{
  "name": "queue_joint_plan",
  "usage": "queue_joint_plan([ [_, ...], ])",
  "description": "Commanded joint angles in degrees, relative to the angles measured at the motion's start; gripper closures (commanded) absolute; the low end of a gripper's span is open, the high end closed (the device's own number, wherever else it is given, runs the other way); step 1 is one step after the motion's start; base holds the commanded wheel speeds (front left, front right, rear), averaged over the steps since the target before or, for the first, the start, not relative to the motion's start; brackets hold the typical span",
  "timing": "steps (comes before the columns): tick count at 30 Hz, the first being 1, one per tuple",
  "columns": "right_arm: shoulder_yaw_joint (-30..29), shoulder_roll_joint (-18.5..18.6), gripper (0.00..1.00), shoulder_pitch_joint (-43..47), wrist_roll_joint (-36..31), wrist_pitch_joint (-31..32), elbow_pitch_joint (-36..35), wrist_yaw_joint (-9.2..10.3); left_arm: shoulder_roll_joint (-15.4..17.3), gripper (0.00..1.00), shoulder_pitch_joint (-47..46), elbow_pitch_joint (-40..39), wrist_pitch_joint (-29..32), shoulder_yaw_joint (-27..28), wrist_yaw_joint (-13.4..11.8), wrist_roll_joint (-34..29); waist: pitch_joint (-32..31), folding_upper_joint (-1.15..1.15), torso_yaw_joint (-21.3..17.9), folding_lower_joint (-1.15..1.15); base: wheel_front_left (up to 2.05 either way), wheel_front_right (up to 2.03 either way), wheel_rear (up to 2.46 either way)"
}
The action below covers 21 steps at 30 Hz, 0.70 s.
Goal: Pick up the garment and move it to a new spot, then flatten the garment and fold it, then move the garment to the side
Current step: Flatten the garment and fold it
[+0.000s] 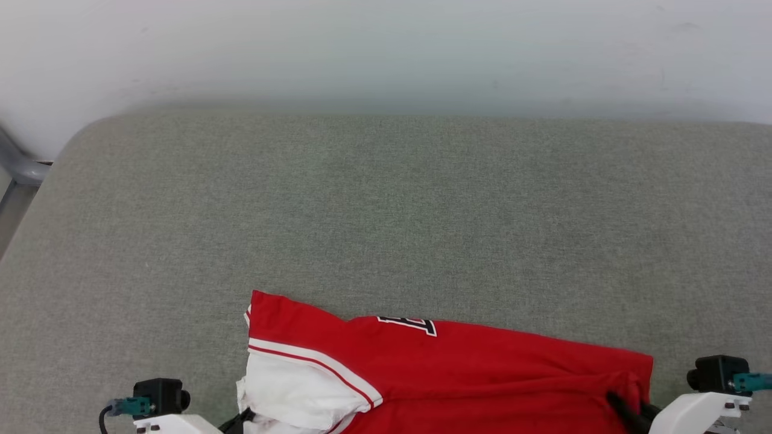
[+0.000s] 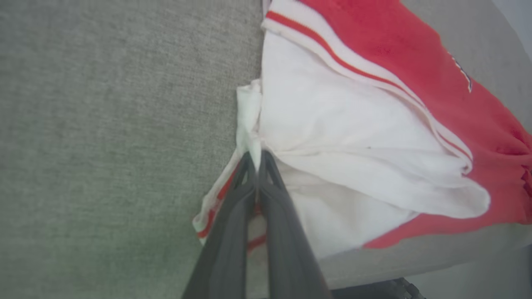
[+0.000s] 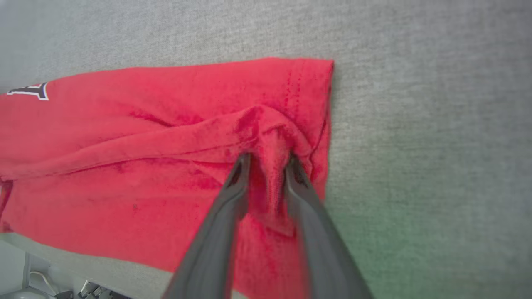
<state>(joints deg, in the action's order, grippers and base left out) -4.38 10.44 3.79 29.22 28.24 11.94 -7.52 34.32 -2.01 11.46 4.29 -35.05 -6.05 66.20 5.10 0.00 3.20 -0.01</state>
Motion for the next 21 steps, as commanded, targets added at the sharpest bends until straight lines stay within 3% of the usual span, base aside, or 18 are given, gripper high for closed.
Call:
queue_joint_plan([
  [1, 0.58, -0.57, 0.00, 1.05, -0.06, -1.74, 0.18, 0.10, -0.88, 0.00, -1.73, 0.99, -1.54, -0.29, 0.63, -1.22, -0.27, 0.00, -0.35, 0.01, 0.00, 0.00, 0.00],
  [5, 0.94, 0.01, 0.00, 0.78, 0.22, -4.95, -2.18, 0.05, -1.27, 0.00, -3.92, 1.65, -5.58, 0.29, 1.16, -3.99, -0.84, 0.00, -0.98, 0.01, 0.00, 0.00, 0.00],
  [11, 0.29, 1.25, 0.00, 1.09, 1.05, -4.80, -5.91, 0.06, -1.20, 0.00, -5.68, -0.22, -10.57, 0.67, 0.34, -8.19, -1.88, 0.00, -1.57, 0.01, 0.00, 0.00, 0.00],
  [21, -7.07, 3.71, 0.00, 2.67, -0.38, 4.37, -10.27, 0.06, -2.65, 0.00, -7.87, -6.93, -18.92, 3.06, -5.70, -18.90, -1.88, 0.00, -1.02, 0.01, 0.00, 0.00, 0.00],
])
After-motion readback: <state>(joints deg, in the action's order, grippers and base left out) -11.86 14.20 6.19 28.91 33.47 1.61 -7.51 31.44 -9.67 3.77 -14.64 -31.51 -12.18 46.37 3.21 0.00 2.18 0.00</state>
